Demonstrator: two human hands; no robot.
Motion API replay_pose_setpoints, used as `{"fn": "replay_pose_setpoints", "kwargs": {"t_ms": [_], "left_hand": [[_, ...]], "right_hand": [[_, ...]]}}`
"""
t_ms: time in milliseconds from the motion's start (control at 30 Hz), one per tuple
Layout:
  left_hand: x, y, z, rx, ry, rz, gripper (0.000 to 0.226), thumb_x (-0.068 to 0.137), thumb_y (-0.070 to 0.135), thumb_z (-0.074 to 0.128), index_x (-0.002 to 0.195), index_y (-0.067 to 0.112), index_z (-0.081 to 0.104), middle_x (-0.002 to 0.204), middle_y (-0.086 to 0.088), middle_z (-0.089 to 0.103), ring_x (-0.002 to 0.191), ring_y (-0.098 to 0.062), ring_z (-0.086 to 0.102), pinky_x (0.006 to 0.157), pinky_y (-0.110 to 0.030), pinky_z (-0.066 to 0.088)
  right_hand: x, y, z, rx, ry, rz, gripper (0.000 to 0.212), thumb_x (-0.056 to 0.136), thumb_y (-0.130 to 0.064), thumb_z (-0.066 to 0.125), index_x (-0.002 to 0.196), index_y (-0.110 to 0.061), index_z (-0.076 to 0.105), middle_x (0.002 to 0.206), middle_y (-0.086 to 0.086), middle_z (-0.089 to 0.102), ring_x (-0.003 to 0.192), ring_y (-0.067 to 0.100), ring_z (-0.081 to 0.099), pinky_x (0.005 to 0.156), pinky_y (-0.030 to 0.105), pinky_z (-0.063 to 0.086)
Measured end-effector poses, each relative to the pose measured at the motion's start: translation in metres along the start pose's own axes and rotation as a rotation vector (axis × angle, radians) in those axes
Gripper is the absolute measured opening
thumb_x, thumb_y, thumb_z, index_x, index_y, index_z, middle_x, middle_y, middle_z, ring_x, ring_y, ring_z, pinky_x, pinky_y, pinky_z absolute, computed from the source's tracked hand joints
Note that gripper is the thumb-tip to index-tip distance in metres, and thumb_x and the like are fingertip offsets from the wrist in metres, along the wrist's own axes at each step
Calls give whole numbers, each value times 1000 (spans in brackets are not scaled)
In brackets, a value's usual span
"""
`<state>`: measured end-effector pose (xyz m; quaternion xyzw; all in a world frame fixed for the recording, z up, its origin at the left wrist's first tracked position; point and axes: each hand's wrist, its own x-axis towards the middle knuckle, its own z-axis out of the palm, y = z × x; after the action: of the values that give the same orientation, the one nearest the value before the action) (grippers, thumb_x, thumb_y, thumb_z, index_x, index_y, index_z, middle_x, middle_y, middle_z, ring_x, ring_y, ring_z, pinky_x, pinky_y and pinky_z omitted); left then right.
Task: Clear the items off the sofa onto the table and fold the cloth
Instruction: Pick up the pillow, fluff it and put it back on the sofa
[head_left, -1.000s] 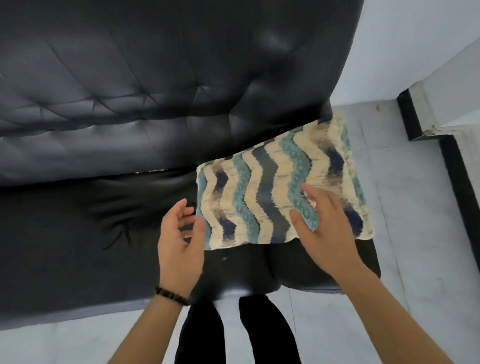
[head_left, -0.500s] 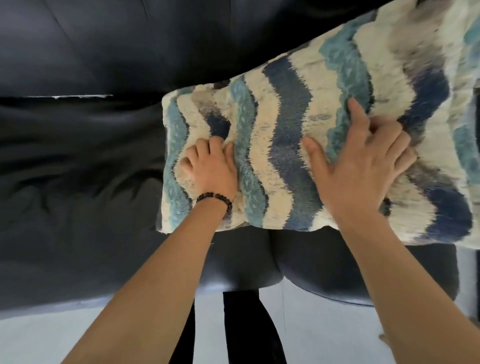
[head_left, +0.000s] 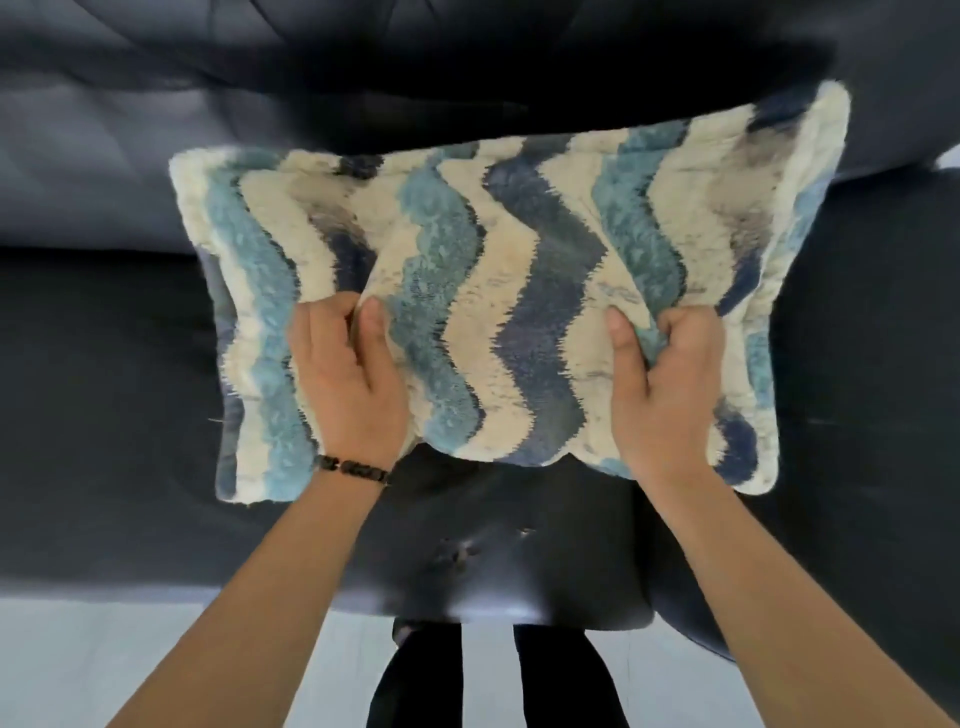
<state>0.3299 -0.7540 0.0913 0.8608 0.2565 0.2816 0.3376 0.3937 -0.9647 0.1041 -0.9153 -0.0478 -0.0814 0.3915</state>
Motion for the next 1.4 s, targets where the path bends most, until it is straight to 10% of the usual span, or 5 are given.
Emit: {"fn": "replay_pose_setpoints", "kwargs": {"t_ms": [233, 433, 800, 1033, 1400], "left_hand": [[38, -62, -7, 21, 104, 29, 30, 103, 21, 44, 97, -5, 58, 99, -1, 51, 93, -23, 45, 82, -21, 38], [18, -148, 18, 151, -258, -430, 25, 98, 28, 52, 112, 12, 66, 116, -9, 61, 104, -23, 56, 84, -23, 41], [80, -143, 24, -356, -60, -1159, 64, 84, 39, 72, 133, 6, 48, 107, -2, 56, 71, -10, 57, 74, -34, 61], [66, -149, 3, -350, 145, -905, 43, 89, 26, 67, 60, 16, 39, 58, 3, 38, 56, -11, 38, 60, -31, 59], [115, -195, -27, -262, -112, -1011, 29, 94, 38, 56, 112, 16, 53, 86, 6, 49, 84, -12, 47, 97, -39, 50]], "right_hand": [[9, -17, 85, 100, 4, -79, 30, 100, -34, 54, 88, -12, 38, 93, 3, 34, 82, 26, 40, 73, 30, 37], [-7, 42, 127, -257, -528, 85, 35, 97, -40, 58, 103, -6, 54, 111, 20, 51, 110, 38, 44, 83, 30, 27], [10, 18, 133, -164, -535, 196, 25, 98, -33, 59, 108, -10, 56, 113, 11, 49, 94, 25, 47, 77, 21, 29], [-13, -13, 141, -39, -330, 167, 20, 99, -20, 56, 104, -2, 50, 107, 10, 42, 78, 5, 27, 73, 17, 25], [-12, -34, 193, -169, -604, 217, 38, 93, -28, 63, 122, -7, 50, 128, 19, 44, 107, 32, 51, 86, 25, 35]]}}
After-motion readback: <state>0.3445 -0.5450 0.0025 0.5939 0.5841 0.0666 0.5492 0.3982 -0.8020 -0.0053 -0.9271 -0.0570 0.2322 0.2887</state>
